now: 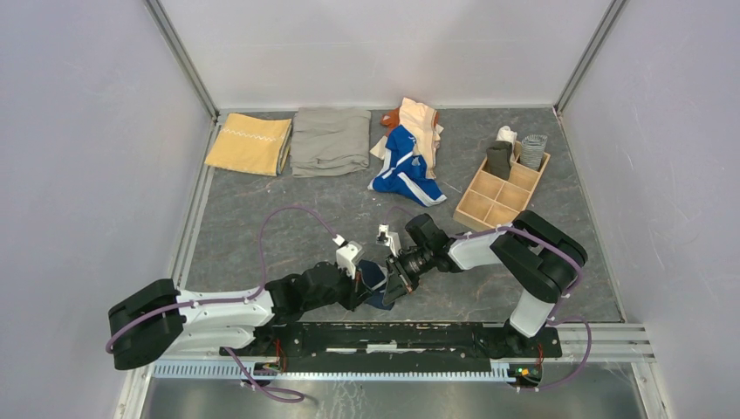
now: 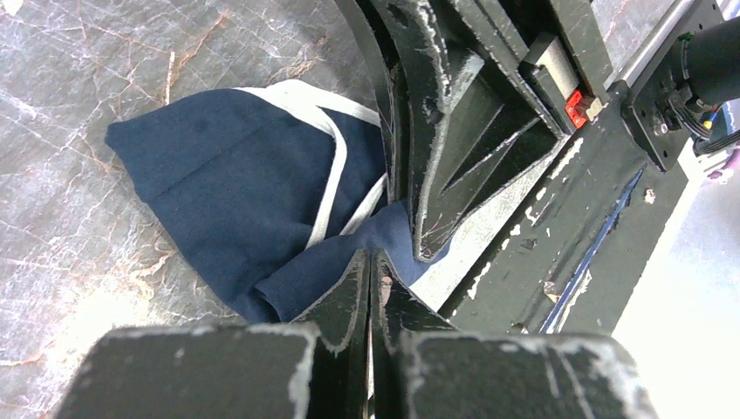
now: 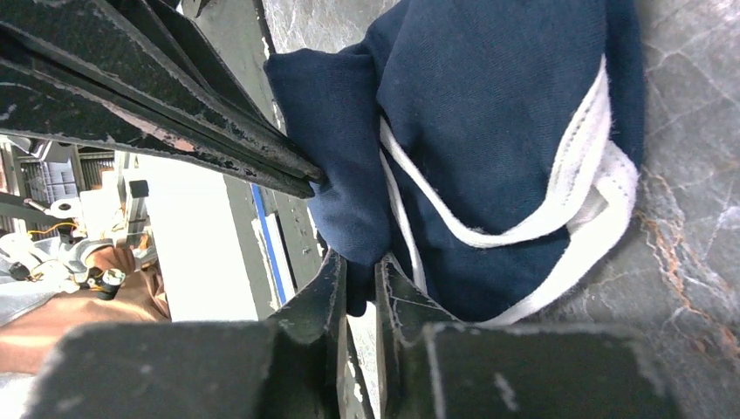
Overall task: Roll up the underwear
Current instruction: Roll the underwear to the center of the board.
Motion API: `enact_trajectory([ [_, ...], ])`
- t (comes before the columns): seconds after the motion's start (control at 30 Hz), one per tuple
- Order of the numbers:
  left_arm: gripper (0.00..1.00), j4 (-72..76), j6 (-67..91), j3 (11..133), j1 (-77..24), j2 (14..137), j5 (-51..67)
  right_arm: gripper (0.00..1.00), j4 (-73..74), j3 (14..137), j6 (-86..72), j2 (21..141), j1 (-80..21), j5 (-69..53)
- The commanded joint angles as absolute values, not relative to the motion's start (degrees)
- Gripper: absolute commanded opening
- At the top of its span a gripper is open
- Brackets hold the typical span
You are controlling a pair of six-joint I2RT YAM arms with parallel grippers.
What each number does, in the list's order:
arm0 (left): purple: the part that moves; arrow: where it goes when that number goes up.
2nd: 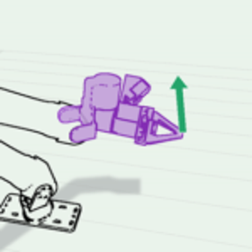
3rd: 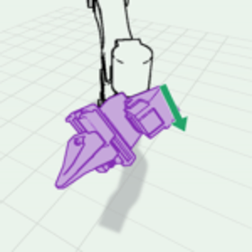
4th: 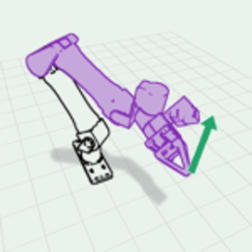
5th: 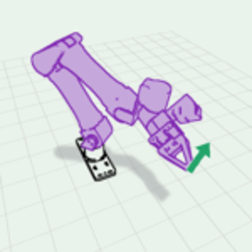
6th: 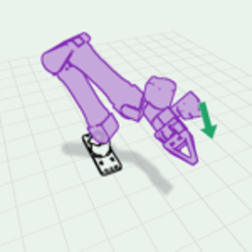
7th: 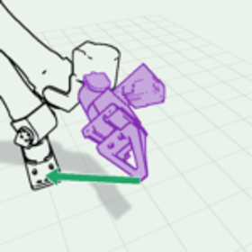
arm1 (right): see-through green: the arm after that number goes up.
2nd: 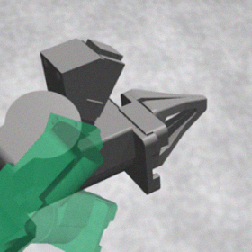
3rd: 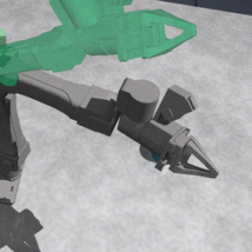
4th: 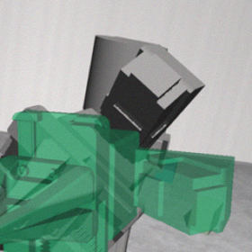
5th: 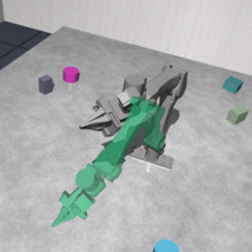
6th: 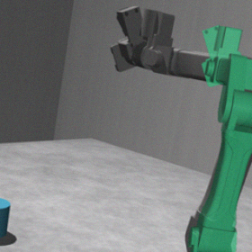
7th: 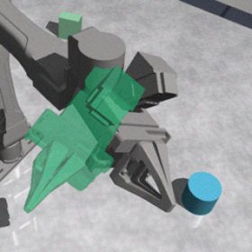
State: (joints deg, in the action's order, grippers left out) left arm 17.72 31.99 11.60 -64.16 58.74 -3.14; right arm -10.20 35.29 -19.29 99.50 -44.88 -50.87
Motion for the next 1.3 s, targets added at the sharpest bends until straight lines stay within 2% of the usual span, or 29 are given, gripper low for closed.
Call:
enact_trajectory([
  [0.0,0.02,18.0,34.4,10.1,-64.4,59.6,-6.7,0.17,-6.7,35.3,-17.6,99.8,-44.4,-43.7],
  [0.1,0.02,16.9,35.5,10.0,-64.4,60.5,-7.9,0.23,-6.5,35.5,-17.8,98.3,-44.3,-43.0],
  [0.33,0.02,14.3,40.3,9.5,-64.4,62.9,-10.6,0.31,-5.7,36.7,-17.7,92.3,-44.3,-41.5],
  [0.73,0.02,11.4,43.9,8.3,-64.4,60.1,-14.6,0.37,-0.3,39.1,-9.5,83.5,-44.4,-33.3],
  [0.9,0.02,11.4,43.6,9.1,-64.4,61.9,-14.8,0.39,-6.4,35.2,-4.6,76.4,-44.9,-28.0],
  [1.1,0.02,10.7,44.0,9.6,-64.3,62.8,-15.6,0.47,-17.9,25.6,14.9,65.8,-55.8,-13.9],
  [1.27,0.02,10.1,44.5,9.7,-64.3,62.7,-16.5,0.52,-19.5,22.3,30.3,64.5,-65.0,-8.1],
])
